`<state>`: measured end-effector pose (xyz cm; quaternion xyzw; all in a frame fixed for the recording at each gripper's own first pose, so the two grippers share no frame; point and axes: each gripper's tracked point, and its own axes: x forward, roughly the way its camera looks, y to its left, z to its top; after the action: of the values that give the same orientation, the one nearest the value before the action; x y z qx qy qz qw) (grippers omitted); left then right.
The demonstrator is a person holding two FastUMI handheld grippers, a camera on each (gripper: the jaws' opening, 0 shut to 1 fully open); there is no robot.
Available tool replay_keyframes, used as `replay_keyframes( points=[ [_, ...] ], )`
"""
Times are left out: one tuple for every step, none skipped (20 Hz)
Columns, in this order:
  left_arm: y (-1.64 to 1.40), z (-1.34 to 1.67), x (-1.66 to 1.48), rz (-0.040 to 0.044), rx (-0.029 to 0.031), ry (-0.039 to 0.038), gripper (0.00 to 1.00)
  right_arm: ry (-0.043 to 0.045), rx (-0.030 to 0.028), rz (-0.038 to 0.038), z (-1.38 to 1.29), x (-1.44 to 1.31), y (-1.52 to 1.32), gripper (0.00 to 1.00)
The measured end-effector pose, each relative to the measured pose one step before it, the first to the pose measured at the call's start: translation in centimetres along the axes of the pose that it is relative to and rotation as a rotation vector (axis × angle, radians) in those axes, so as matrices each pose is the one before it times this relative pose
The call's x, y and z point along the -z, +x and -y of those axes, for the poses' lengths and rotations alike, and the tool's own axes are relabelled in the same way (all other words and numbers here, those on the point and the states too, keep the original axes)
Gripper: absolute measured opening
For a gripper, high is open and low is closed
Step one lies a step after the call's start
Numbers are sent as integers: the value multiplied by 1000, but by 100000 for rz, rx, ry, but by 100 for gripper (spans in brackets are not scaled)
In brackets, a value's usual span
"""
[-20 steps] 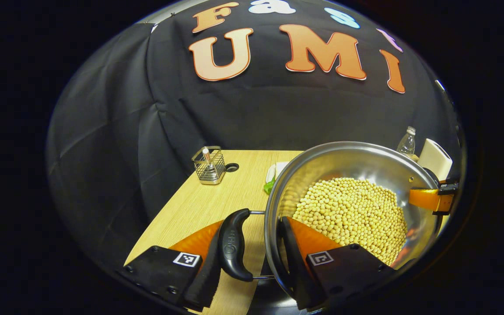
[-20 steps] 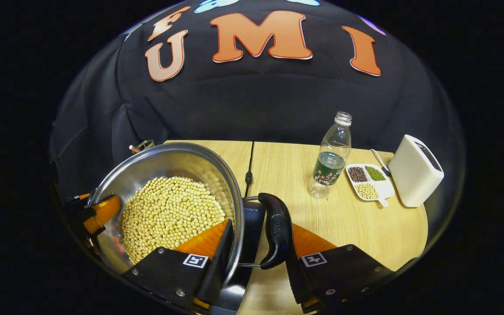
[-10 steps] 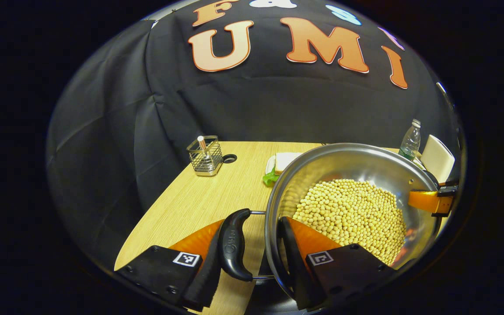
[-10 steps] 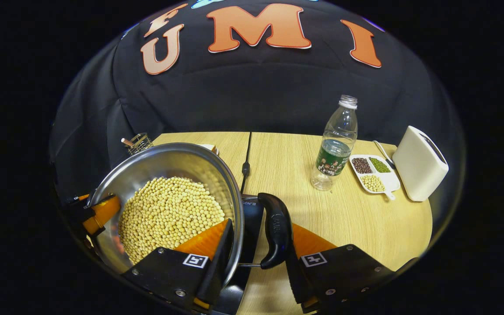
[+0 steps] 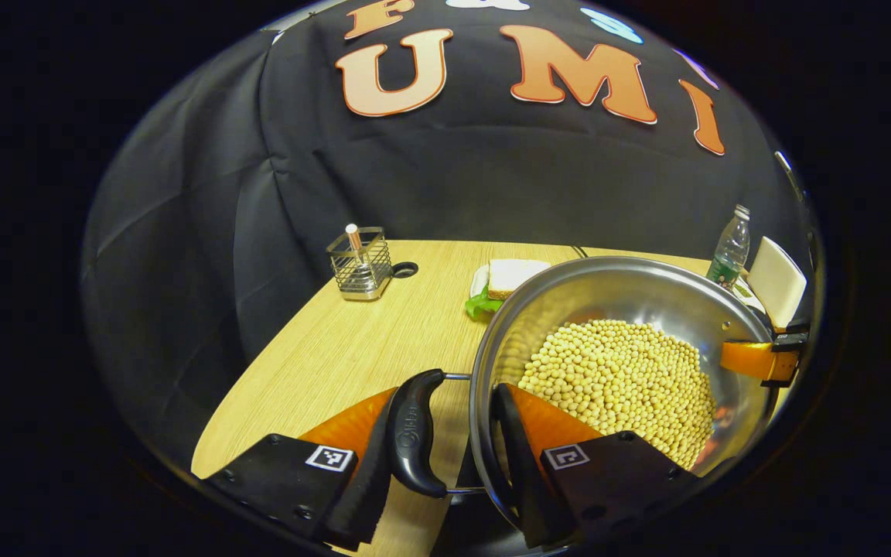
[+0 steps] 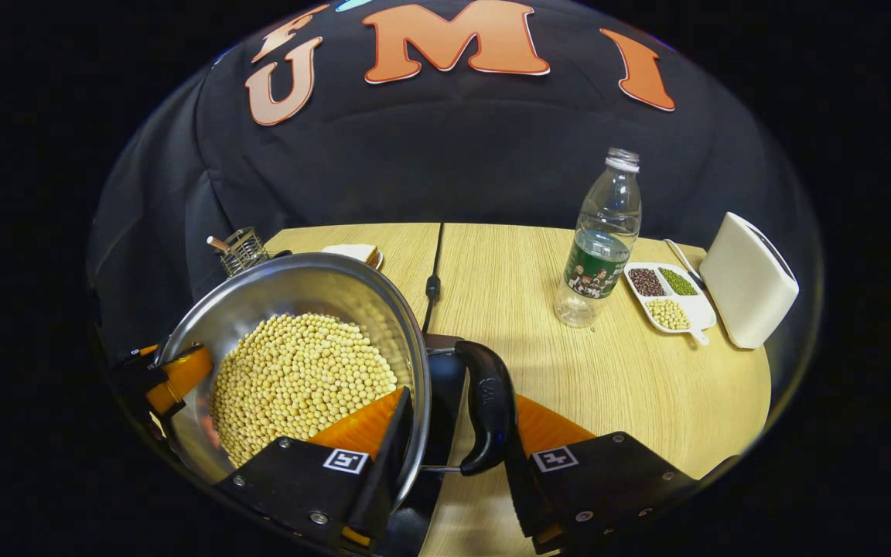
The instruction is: First push the handle of the pot to place it horizontally, then grasp the pot with both hands and set it on the induction cooktop.
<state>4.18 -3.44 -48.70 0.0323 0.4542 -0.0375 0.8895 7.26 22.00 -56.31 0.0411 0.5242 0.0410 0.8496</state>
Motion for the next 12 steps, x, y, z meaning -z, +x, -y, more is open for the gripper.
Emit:
replay_keyframes(
  points=[
    [24, 65, 85, 305, 1, 156, 72, 347, -3, -155, 15, 153, 25, 63],
    [59, -7, -18, 60, 175, -250, 75, 298, -261, -277, 60, 139, -50, 63],
    [114, 176, -52, 51, 499, 235, 75, 612, -2, -644, 58, 164, -62, 63],
    [3, -162, -2, -424, 278, 179, 75, -485, -65, 14, 13, -202, -89, 63],
    [-112, -46, -138, -193, 261, 359, 76, -721, 275, 307, 136, -8, -95, 65],
    [71, 22, 62, 11, -466, -155, 77, -1784, 367, 1297, -133, -195, -251, 66],
    [-290, -232, -381, 1386, -1227, 654, 80, -2205, 818, 3619, 116, -904, -638, 65],
    [-50, -91, -649, 2840, -768, 722, 82, -1796, 510, 4509, 243, -1314, -845, 72],
    [-483, -143, -1201, 3702, -837, 780, 82, -1596, 592, 3610, 314, -1128, -765, 74],
    [-634, -326, -1239, 3527, -1185, 1333, 83, -769, 541, 2659, 283, -791, -925, 74],
    [-800, -284, -1348, 3701, -878, 886, 85, -130, -313, 2515, 292, -949, -1023, 76],
    [-765, 141, -1444, 3886, 297, 255, 85, 137, -4, 2948, 341, -1131, -1038, 78]
  ],
)
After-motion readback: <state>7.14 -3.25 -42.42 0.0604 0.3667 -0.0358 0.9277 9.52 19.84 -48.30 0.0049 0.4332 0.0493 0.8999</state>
